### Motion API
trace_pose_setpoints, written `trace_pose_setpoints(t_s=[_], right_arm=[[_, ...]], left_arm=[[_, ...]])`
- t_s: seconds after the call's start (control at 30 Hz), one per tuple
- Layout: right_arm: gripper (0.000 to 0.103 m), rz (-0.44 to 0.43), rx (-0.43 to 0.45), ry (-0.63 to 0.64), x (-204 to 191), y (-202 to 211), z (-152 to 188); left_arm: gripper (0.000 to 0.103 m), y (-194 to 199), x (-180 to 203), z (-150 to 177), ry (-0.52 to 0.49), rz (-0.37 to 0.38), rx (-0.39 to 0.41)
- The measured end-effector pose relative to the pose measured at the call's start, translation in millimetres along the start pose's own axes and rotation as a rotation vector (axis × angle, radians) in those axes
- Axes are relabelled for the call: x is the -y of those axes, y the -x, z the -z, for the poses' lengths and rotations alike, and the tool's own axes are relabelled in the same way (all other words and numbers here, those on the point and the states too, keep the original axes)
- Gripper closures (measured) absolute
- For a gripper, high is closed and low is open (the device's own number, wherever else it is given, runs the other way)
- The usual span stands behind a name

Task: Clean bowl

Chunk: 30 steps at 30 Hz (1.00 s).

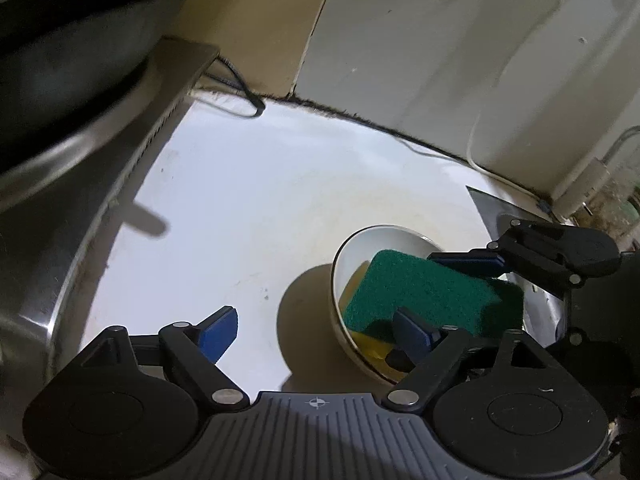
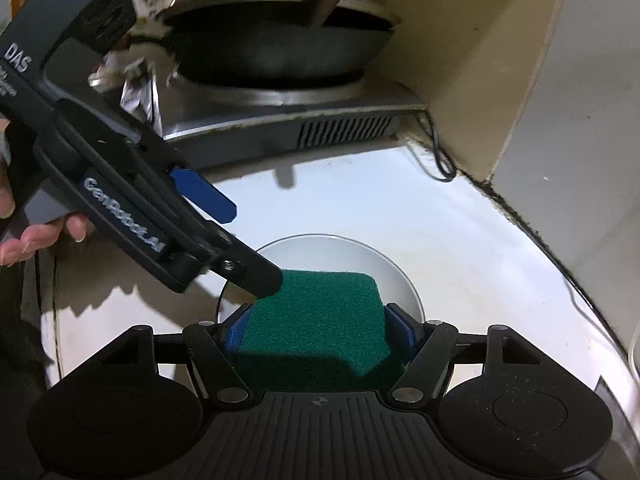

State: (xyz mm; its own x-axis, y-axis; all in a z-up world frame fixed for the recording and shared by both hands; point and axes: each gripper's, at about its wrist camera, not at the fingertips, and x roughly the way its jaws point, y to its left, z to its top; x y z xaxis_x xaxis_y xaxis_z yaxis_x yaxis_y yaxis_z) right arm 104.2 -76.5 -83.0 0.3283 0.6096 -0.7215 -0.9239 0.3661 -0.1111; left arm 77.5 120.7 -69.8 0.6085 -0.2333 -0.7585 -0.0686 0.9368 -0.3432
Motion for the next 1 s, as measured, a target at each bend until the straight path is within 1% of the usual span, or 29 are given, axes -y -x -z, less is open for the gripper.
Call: trace_pose_setpoints(t_s=[0.07, 0.17, 0.4, 0.53, 0.63, 0.73, 0.77, 0.83, 0.9, 1.0], right_arm=[[0.033, -0.007, -0.005, -0.003, 2.4, -1.7, 0.7], [0.033, -0.022, -0.007, -0.020, 6.9, -2.7, 2.1], [0.033, -0.042, -0.013, -0.032, 9.7, -2.8, 5.0], [0.033, -0.056, -0.018, -0.026, 9.7, -0.9, 5.2], [0.033, -0.076, -0.038, 0.006, 8.2, 5.2, 6.5], [0.034, -0.034, -0.050, 0.038, 6.6, 7.3, 6.4], [0.033, -0.009, -0.050, 0.046, 6.4, 7.3, 5.8], [0.033, 0.005, -0.037, 0.038, 4.8, 4.3, 3.3], [0.033, -0.008, -0.020, 0.028, -3.0, -3.1, -0.6], [0.033, -0.037, -0.032, 0.037, -8.3, -6.4, -1.9]], left_arm=[[0.017, -2.3, -2.1, 1.4, 0.022, 0.010, -0.003], [0.017, -7.3, -3.2, 1.8, 0.029, 0.018, -0.004], [0.017, -9.8, -6.3, 2.6, 0.048, 0.016, -0.008], [0.016, -12.3, -7.9, 2.1, 0.058, -0.002, -0.010], [0.016, -11.9, -10.1, 3.7, 0.059, -0.022, -0.010], [0.015, -7.1, -13.9, 8.5, 0.064, -0.032, -0.007], [0.015, -4.9, -16.4, 11.3, 0.073, -0.025, -0.008], [0.015, -2.1, -18.9, 15.0, 0.082, -0.015, -0.011], [0.015, 1.3, -19.2, 18.2, 0.073, -0.009, -0.016], [0.015, 6.2, -20.6, 21.8, 0.059, -0.016, -0.019]])
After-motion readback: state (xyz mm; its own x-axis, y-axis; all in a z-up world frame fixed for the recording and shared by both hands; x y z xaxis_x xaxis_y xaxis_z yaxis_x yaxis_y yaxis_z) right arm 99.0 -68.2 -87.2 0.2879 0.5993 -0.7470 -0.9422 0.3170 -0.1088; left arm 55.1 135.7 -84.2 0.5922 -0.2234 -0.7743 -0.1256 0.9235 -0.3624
